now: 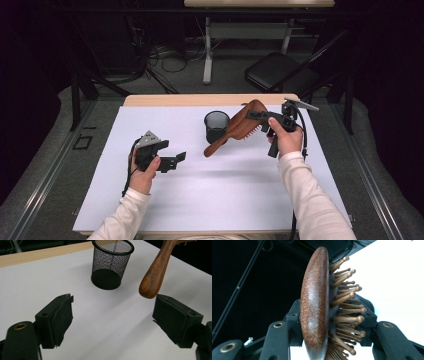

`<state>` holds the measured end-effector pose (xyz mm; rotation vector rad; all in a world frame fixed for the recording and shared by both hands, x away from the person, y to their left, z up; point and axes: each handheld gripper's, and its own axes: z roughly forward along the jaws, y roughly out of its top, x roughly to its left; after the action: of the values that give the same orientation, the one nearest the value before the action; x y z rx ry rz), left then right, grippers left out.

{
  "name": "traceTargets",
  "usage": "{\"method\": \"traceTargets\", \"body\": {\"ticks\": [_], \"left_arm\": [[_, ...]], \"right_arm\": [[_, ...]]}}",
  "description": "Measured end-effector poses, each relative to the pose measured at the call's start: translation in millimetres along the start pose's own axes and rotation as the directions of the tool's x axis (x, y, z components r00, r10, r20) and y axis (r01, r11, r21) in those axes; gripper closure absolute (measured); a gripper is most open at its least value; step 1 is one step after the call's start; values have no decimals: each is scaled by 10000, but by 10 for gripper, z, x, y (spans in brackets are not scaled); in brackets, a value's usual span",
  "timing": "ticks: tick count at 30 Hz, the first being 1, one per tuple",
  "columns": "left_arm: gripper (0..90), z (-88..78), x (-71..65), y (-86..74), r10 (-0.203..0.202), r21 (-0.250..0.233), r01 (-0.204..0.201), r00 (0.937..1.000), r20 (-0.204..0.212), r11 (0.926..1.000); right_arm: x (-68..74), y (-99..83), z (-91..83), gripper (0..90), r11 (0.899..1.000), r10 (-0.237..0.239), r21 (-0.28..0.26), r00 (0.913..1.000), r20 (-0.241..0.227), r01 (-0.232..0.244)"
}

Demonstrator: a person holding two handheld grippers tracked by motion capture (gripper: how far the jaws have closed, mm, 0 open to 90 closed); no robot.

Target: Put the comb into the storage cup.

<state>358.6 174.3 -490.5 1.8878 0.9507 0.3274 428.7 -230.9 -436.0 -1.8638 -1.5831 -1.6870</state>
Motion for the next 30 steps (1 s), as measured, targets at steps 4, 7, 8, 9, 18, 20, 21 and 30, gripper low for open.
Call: {"method": "traceTargets", "body": {"ticks": [4, 7, 8, 9, 18, 20, 21, 30], "left_arm": [[159, 0, 0, -1, -31, -7, 31, 10000, -10, 10000], [159, 1, 1, -2, -37, 4, 37, 10000, -17, 10000], [159, 2, 0, -2, -51, 1, 51, 10000, -18, 10000], [160, 2, 0, -3, -65, 1, 65, 10000, -25, 10000], [160, 7, 10, -8, -76, 40, 76, 10000, -36, 10000], [159, 9, 10, -8, -62, 56, 63, 10000, -21, 10000], [160, 8, 10, -8, -62, 55, 62, 10000, -24, 10000], [160, 4, 11, -8, -106, 37, 106, 9999, -30, 9999]], "right_arm": [[74, 71, -12, 503, 9998, -202, 2, 9996, 183, 202], [122, 113, -15, 503, 9996, -239, -145, 9994, 244, 242], [137, 126, -16, 503, 9995, -280, -163, 9992, 282, 284], [150, 141, -23, 503, 9993, -352, -78, 9988, 345, 354], [260, 248, -23, 503, 9983, -491, -272, 9973, 545, 506], [282, 265, -16, 503, 9981, -524, -299, 9970, 574, 542], [301, 278, -11, 503, 9983, -484, -306, 9970, 599, 503], [397, 325, 36, 503, 9967, -681, -400, 9957, 632, 707]]}}
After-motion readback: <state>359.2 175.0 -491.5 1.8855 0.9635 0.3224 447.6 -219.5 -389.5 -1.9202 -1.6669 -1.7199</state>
